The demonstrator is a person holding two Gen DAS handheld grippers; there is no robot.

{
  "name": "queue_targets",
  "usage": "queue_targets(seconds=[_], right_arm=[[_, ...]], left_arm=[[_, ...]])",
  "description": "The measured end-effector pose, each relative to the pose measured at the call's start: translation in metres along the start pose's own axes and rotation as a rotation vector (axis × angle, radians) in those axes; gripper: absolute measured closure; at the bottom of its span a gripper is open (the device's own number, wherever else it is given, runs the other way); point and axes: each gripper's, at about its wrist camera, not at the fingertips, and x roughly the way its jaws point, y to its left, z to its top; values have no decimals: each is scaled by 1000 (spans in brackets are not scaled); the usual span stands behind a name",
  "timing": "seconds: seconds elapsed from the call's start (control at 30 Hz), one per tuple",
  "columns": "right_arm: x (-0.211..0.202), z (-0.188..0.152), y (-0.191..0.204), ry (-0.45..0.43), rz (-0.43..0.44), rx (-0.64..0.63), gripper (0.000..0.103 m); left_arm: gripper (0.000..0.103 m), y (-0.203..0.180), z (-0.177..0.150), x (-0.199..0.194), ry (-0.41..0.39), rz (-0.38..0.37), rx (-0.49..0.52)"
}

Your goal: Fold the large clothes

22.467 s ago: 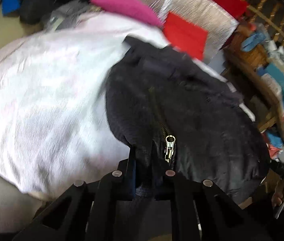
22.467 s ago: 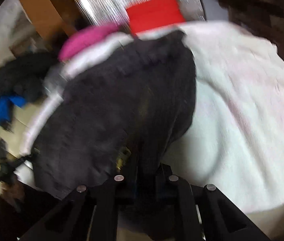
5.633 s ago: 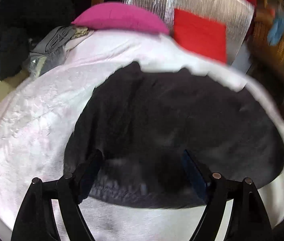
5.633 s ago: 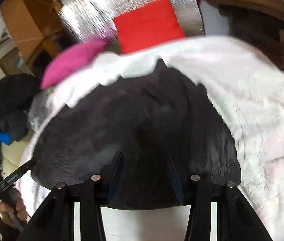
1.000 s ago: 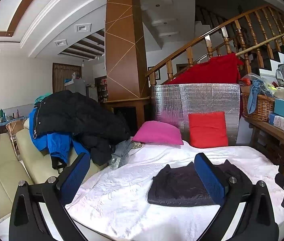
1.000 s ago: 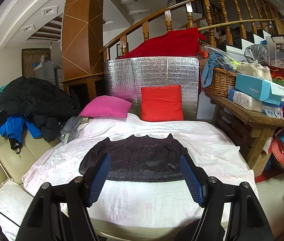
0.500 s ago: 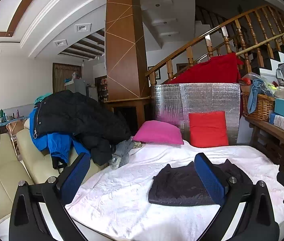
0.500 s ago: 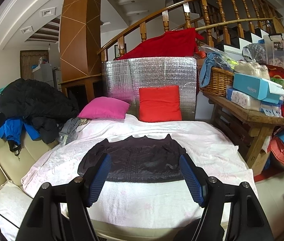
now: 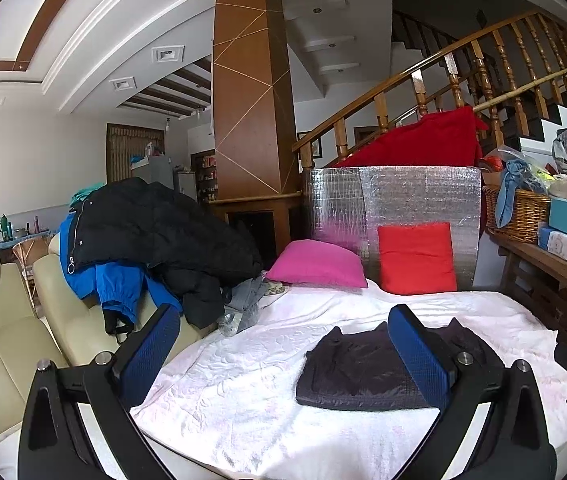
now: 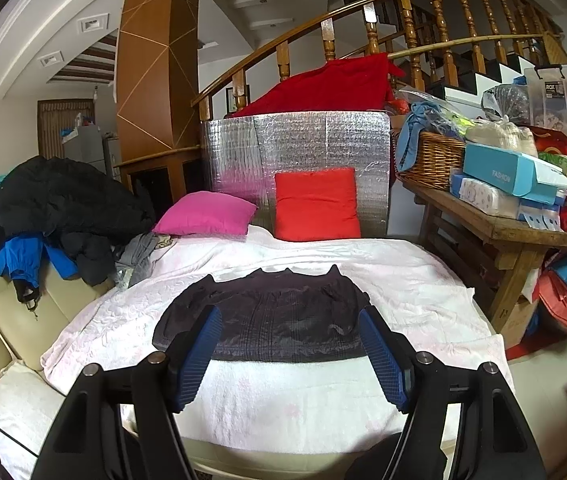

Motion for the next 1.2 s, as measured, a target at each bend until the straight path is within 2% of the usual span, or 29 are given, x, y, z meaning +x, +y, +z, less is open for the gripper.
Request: queue_targets(seconds=[0.47, 0.87, 1.2], right_arm=[[8, -2, 7, 16, -1, -21, 28], [11, -1, 33, 19, 9, -63, 28], [18, -4, 51, 25, 33, -80, 28]], left_arm=[[0, 5, -5, 2, 12, -3, -3], [0, 28, -11, 7, 29, 13, -37], [0, 34, -18, 10, 50, 26, -25]])
